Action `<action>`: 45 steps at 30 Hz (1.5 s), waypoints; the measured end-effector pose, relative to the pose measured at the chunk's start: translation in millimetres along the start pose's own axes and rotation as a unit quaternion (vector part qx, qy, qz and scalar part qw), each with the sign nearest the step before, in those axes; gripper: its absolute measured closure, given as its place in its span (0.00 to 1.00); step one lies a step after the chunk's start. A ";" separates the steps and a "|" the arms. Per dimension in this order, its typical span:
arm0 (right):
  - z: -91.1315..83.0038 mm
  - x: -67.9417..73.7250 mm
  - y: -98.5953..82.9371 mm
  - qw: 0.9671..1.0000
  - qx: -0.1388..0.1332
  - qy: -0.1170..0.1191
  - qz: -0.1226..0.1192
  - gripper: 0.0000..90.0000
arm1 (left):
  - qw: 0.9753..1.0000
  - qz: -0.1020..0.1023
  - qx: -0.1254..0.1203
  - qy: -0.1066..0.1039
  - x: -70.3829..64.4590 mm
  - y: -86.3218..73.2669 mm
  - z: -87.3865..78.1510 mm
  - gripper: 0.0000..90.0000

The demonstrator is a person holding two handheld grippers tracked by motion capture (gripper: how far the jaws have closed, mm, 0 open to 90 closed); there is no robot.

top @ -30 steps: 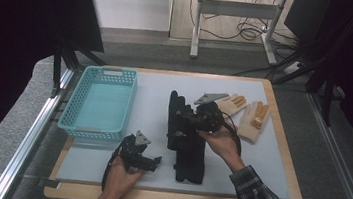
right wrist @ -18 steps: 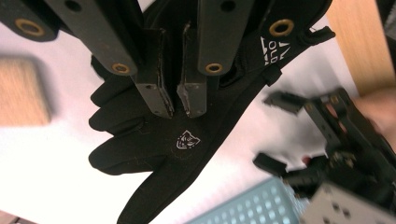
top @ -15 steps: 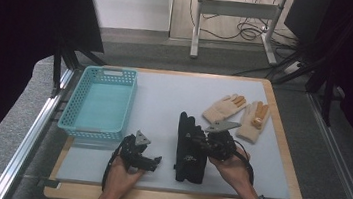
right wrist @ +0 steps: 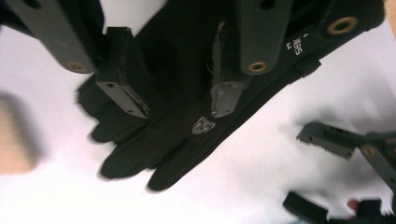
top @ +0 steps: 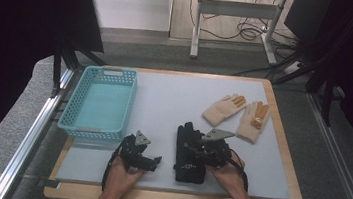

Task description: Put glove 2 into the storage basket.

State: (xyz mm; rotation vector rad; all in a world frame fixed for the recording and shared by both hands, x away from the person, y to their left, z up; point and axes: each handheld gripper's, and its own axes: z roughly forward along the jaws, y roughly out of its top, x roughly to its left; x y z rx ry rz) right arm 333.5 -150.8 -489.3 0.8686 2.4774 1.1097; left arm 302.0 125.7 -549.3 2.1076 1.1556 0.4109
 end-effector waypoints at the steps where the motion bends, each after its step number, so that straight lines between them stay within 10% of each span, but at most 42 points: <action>1: -4.5 -2.0 1.1 1.000 -0.004 -0.002 0.003 0.59 | 1.000 0.000 0.000 0.000 0.0 0.0 0.0 0.03; 12: -27.6 -24.4 -30.9 0.999 0.020 0.012 0.025 0.92 | 1.000 0.000 0.001 -0.001 0.3 0.1 -0.1 0.03; 23: -15.6 -4.6 -62.5 0.998 0.028 0.058 0.004 0.95 | 1.000 0.004 0.000 0.000 1.1 -5.8 -6.8 0.05; 45: 44.1 34.4 -21.9 0.997 0.012 0.064 -0.029 0.93 | 1.000 0.003 0.007 0.002 22.6 -21.1 -19.8 0.00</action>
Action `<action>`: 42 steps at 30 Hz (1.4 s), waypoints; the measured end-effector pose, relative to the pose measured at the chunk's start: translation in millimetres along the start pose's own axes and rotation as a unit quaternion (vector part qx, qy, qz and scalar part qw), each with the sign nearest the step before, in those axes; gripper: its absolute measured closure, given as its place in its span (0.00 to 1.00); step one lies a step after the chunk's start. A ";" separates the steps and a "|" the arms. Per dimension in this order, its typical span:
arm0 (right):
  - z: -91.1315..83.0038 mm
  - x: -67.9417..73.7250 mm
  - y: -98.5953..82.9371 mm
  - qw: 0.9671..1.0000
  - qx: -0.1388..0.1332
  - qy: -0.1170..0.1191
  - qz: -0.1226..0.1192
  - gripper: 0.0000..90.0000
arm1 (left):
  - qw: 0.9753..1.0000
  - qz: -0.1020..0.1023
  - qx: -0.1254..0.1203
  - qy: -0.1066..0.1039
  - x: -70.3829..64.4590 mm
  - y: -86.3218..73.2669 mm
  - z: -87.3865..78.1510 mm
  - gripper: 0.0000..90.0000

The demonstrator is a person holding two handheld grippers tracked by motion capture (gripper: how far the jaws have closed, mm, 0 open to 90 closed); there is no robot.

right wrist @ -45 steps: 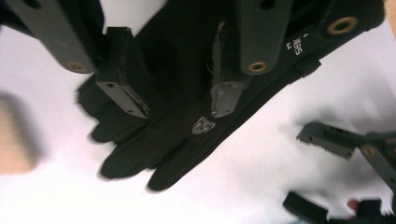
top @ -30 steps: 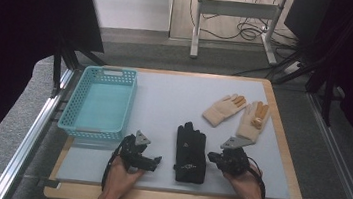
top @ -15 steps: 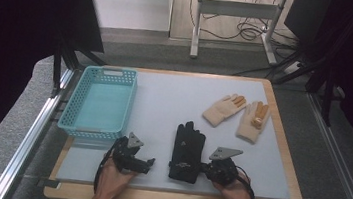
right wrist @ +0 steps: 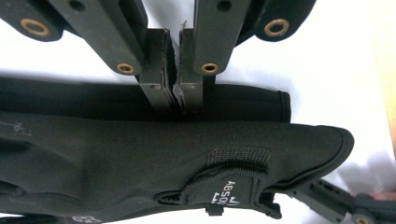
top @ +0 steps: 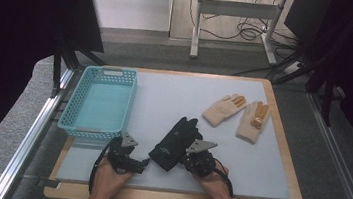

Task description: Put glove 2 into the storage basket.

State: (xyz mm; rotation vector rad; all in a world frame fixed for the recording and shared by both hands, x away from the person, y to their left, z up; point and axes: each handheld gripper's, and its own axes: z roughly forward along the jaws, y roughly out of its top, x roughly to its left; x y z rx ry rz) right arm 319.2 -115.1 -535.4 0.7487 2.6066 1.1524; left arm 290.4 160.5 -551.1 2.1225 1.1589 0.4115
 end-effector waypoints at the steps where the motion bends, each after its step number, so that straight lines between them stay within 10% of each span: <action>1: 0.4 0.1 0.4 1.000 0.000 0.000 0.001 0.93 | 1.000 0.000 0.000 0.000 0.0 -0.1 0.0 0.00; 9: -20.7 -8.0 -5.4 1.000 -0.008 -0.010 -0.004 0.80 | 1.000 -0.003 -0.001 -0.003 0.6 -0.2 0.4 0.00; 24: -79.5 -65.6 -39.5 0.993 -0.017 -0.107 0.053 0.31 | 1.000 -0.003 0.001 -0.004 0.7 0.0 0.7 0.00; 42: -85.2 -89.2 -70.4 0.988 0.008 -0.132 0.077 0.18 | 1.000 0.004 -0.007 -0.008 1.0 -1.5 -2.4 0.03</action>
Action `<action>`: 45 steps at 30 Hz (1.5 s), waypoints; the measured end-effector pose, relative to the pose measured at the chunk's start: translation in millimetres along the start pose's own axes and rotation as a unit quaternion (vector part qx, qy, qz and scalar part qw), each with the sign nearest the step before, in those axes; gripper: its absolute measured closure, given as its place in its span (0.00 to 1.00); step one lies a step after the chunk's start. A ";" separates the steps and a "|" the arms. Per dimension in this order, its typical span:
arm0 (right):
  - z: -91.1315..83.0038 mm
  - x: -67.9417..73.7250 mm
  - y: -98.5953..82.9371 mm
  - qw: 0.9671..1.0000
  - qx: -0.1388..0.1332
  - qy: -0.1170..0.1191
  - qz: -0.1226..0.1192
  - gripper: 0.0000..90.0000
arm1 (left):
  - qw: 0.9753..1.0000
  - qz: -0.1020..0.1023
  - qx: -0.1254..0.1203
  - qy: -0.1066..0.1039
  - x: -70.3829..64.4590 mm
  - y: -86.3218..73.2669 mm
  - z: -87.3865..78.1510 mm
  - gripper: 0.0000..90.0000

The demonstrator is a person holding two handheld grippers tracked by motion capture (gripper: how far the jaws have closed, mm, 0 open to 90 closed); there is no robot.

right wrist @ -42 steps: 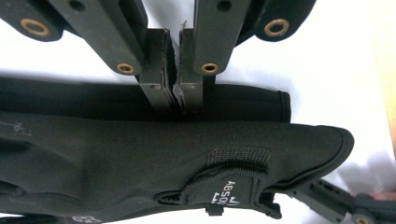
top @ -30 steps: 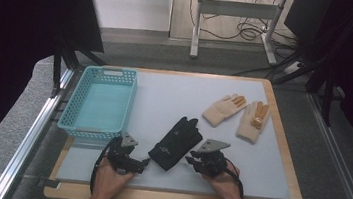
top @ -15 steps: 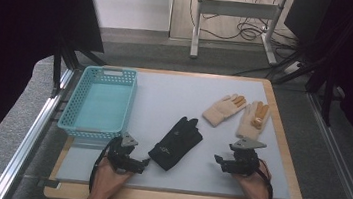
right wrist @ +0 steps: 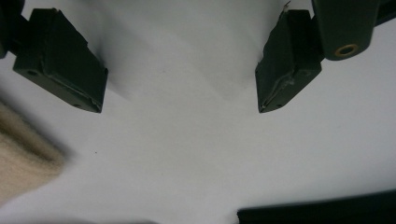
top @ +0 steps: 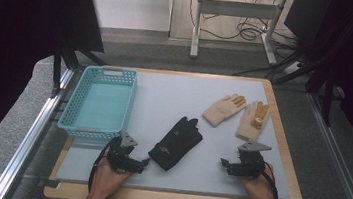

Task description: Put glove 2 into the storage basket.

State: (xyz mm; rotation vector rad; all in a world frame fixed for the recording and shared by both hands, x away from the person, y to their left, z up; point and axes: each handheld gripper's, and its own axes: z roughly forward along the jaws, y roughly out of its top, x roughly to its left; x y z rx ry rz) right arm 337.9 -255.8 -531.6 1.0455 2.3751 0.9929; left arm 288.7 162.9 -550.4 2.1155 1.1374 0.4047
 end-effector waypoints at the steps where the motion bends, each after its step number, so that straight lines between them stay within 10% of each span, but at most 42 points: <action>1: 0.0 -0.1 0.0 1.000 0.000 0.000 0.000 0.18 | 1.000 0.002 0.000 -0.001 -0.3 -0.6 -0.8 0.04; 25: 0.1 0.3 -0.4 1.000 -0.001 -0.001 -0.001 0.18 | 0.998 0.019 -0.003 -0.061 -25.6 52.9 -20.4 0.02; 35: -0.1 0.2 -0.4 1.000 -0.001 -0.001 -0.001 0.18 | 0.996 0.031 0.009 -0.080 -46.4 91.0 11.7 0.00; 45: 0.0 0.2 -0.4 1.000 -0.001 0.000 0.000 0.18 | 0.997 0.049 0.041 -0.052 -58.6 103.3 51.6 0.00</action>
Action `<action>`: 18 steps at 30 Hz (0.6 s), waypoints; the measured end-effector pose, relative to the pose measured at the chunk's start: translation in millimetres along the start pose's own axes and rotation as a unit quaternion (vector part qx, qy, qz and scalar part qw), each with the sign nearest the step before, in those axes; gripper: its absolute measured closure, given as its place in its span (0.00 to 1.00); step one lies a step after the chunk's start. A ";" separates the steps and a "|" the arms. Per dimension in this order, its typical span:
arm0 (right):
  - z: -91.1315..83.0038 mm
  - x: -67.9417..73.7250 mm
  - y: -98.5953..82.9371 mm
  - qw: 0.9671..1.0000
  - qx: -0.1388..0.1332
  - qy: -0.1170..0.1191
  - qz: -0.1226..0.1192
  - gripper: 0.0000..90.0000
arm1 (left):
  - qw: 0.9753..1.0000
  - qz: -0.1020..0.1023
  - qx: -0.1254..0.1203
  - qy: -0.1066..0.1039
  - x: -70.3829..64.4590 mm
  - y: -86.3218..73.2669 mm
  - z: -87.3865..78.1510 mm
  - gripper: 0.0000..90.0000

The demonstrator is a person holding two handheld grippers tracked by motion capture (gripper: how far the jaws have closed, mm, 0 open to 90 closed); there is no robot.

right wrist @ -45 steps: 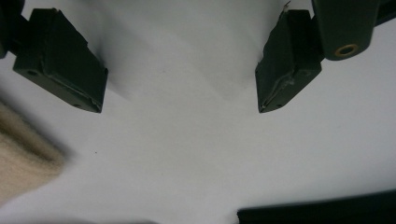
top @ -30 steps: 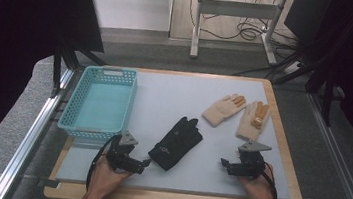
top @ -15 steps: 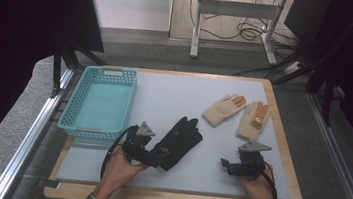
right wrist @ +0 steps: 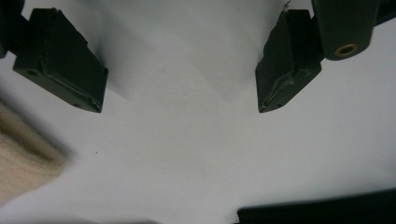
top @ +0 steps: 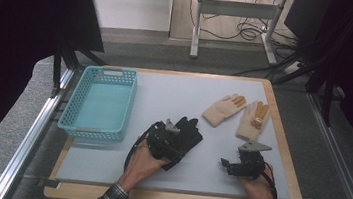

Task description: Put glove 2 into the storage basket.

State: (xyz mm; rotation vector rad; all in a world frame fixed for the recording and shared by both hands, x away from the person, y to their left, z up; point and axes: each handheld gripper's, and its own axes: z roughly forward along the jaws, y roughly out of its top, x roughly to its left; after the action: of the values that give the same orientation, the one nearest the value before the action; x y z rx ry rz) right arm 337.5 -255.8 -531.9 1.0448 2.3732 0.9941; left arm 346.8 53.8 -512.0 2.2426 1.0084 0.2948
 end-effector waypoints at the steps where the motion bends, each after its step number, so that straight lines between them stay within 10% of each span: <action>1: 0.0 0.0 0.0 1.000 0.000 0.000 0.000 0.18 | 1.000 0.000 0.006 0.000 1.4 0.4 2.9 0.00; 18: 0.0 0.1 0.0 1.000 0.000 0.000 0.000 0.18 | 0.999 0.002 0.049 0.008 0.6 -1.6 20.0 0.10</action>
State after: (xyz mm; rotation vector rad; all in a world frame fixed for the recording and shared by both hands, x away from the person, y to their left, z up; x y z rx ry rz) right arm 337.4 -255.8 -531.9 1.0446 2.3732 0.9939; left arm 355.2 45.6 -528.3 2.3334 1.0469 0.2723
